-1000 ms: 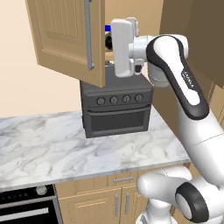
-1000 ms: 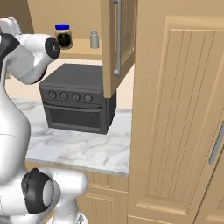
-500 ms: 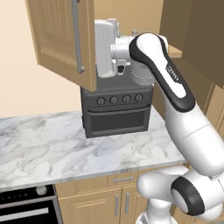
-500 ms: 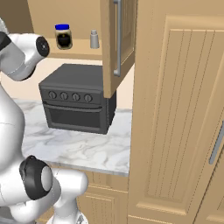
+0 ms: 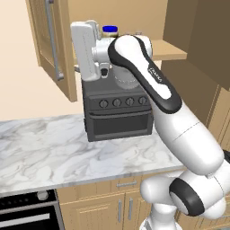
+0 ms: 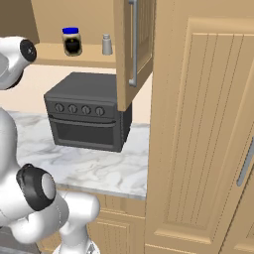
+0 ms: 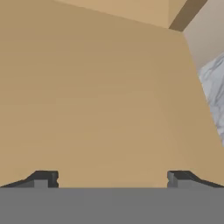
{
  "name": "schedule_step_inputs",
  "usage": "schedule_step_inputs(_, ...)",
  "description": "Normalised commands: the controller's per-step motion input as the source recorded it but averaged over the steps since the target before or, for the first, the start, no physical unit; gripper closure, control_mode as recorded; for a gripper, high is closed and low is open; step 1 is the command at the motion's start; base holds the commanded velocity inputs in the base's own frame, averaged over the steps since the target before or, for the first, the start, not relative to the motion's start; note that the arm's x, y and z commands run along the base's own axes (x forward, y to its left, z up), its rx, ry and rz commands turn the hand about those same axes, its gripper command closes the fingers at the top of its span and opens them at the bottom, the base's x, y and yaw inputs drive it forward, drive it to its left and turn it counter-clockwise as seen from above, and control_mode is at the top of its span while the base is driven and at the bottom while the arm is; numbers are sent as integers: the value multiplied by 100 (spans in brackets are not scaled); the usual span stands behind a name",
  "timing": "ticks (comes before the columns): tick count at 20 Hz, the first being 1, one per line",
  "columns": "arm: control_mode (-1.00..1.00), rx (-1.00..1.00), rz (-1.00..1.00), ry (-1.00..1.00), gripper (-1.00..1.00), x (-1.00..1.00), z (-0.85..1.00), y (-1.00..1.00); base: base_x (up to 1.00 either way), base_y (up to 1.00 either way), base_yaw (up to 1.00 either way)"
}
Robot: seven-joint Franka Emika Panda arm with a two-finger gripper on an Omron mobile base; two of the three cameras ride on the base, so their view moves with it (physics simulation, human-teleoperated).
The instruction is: Move the mayonnaise and shaker from the cabinet to the dining counter.
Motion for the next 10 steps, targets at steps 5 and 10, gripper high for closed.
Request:
schedule_step_inputs(5, -100, -8, -5, -2, -100, 0, -2, 21, 0, 0, 0)
schedule_step_inputs(10, -100, -11, -9, -9, -100, -7, -1, -20, 0, 0, 0)
